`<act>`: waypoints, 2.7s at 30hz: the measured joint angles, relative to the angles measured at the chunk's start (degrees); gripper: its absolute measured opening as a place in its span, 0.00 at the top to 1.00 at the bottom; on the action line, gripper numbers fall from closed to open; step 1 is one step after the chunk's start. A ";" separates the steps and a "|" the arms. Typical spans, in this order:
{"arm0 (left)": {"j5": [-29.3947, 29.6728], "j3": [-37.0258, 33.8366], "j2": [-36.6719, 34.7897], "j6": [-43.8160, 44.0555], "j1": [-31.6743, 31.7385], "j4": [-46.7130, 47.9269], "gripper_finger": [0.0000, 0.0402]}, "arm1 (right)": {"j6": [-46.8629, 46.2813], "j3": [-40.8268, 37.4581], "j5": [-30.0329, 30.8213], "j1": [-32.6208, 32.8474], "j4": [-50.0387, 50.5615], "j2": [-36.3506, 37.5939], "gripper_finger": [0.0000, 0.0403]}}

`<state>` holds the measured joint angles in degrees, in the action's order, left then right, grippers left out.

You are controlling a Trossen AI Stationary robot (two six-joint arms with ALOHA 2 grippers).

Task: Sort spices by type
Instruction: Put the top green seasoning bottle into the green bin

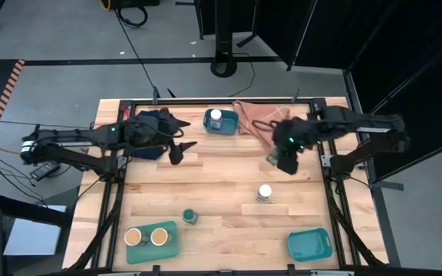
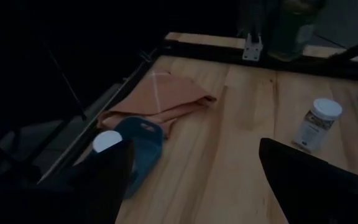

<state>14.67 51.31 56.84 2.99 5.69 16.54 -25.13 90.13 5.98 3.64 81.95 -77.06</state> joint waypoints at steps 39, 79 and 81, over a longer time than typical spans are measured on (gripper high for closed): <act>3.85 -0.09 -3.21 0.11 0.00 -0.15 0.13 | -101.13 -0.50 -3.72 56.63 5.21 -9.84 0.48; 5.80 -0.09 -3.21 -0.98 2.20 -0.33 0.13 | -66.32 -10.80 -5.47 59.18 -4.53 -11.89 0.48; 6.82 -0.09 -3.21 -0.92 2.25 -0.33 0.13 | -62.44 -11.79 -5.65 59.20 -5.75 -11.89 0.48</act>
<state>21.49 51.22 53.63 2.07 7.94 16.21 -87.57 78.34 0.34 62.84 76.20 -88.95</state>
